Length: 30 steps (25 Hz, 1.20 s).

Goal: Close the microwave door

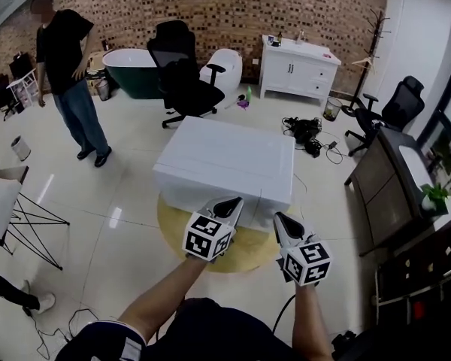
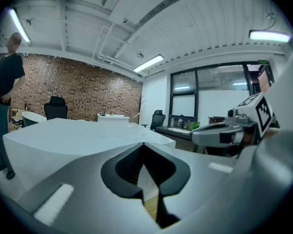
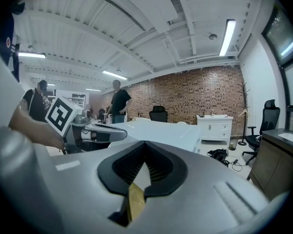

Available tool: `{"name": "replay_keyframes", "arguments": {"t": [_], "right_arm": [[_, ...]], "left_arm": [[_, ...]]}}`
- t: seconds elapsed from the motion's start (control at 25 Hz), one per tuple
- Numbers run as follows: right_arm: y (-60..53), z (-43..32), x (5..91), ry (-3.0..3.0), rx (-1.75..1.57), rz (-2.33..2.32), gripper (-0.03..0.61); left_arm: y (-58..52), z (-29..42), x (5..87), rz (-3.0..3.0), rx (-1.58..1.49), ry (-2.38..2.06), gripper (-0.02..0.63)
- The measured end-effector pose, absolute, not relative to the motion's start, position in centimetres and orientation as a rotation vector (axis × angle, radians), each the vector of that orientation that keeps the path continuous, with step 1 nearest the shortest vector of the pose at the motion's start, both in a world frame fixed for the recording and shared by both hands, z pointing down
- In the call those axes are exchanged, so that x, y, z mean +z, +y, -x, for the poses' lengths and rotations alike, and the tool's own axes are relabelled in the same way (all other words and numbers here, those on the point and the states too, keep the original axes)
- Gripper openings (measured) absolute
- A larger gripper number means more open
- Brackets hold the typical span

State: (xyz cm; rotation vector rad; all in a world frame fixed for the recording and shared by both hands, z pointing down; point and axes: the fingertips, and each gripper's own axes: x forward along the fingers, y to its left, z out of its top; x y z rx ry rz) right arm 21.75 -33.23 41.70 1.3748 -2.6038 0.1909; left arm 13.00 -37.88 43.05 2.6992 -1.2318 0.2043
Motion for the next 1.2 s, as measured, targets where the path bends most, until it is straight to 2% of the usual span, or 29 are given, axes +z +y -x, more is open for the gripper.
{"name": "replay_keyframes", "arguments": {"t": [0.48,1.2], "right_arm": [[-34.7,-12.7,37.0,-2.766,0.099,-1.191,0.002],[-35.2,-8.6,36.0,-2.754,0.114,-1.255,0.0]], "left_arm": [[-36.5,-6.9,35.4,-2.759,0.068,-1.258,0.011],[-36.4,-2.8,36.4,-2.751,0.068,-1.216,0.011]]}}
